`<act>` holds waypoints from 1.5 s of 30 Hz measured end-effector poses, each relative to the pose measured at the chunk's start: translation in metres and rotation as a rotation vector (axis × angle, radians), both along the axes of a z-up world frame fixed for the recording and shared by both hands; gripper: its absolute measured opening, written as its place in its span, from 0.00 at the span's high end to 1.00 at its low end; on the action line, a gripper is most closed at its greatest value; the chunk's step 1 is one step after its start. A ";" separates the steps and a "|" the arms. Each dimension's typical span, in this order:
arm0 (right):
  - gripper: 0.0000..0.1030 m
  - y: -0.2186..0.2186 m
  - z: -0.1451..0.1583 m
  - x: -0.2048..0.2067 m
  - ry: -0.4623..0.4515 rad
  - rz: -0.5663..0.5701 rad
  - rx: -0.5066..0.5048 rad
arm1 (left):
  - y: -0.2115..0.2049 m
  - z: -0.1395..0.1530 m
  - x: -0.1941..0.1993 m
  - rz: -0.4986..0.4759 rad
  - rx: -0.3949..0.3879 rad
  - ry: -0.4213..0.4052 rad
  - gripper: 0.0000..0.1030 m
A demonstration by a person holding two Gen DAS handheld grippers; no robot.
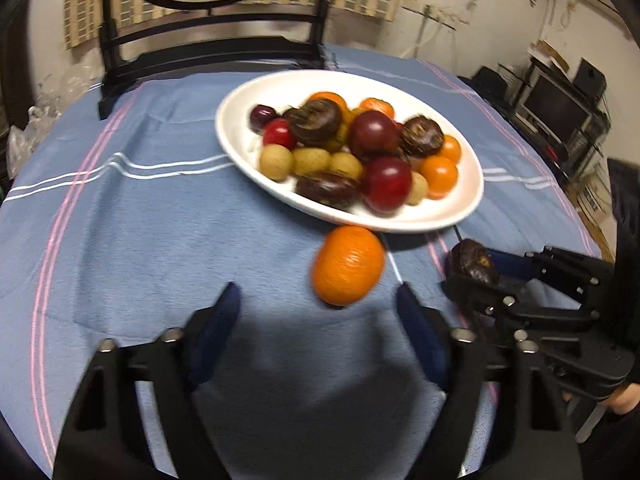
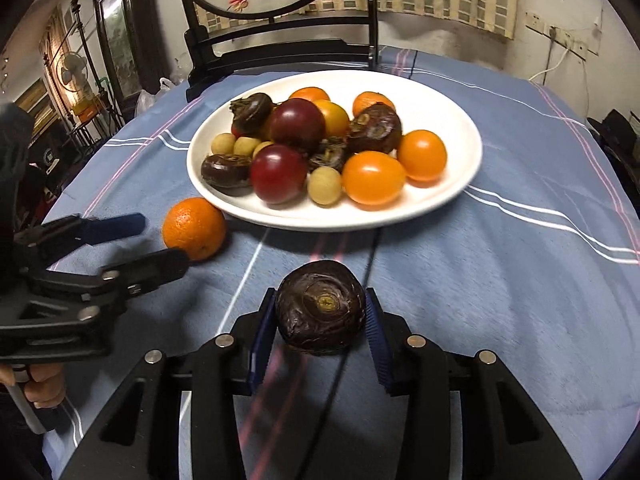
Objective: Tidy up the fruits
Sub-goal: 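Carry both fruits over the white plate and open both tools to release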
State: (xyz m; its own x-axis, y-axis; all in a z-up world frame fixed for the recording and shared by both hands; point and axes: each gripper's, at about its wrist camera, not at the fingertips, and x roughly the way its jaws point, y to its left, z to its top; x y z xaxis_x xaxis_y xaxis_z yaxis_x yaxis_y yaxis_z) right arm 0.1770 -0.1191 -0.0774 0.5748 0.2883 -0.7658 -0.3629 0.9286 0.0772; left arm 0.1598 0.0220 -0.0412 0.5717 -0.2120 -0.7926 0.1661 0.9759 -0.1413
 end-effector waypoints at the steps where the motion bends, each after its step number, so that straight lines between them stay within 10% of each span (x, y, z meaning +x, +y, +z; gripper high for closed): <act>1: 0.58 -0.002 0.000 -0.001 -0.002 0.000 -0.002 | -0.003 -0.002 0.001 -0.004 0.007 0.010 0.35; 11: 0.58 -0.010 0.003 -0.002 -0.014 -0.008 0.005 | -0.018 -0.012 0.015 0.008 0.038 0.006 0.63; 23: 0.58 -0.024 0.038 -0.006 -0.099 -0.031 0.135 | -0.027 0.029 0.004 0.025 0.062 -0.034 0.64; 41: 0.57 -0.012 0.049 0.095 -0.116 -0.096 0.188 | -0.025 0.036 0.099 0.145 0.057 -0.021 0.64; 45: 0.28 -0.033 0.050 0.091 -0.136 -0.182 0.251 | -0.020 0.040 0.098 0.184 0.065 -0.040 0.33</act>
State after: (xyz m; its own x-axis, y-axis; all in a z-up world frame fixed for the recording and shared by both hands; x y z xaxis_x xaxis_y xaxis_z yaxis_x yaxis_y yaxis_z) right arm 0.2684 -0.1521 -0.0276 0.7259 0.3419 -0.5967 -0.2158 0.9371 0.2744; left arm 0.2573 0.0020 -0.0010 0.6275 -0.0499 -0.7771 -0.0120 0.9972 -0.0737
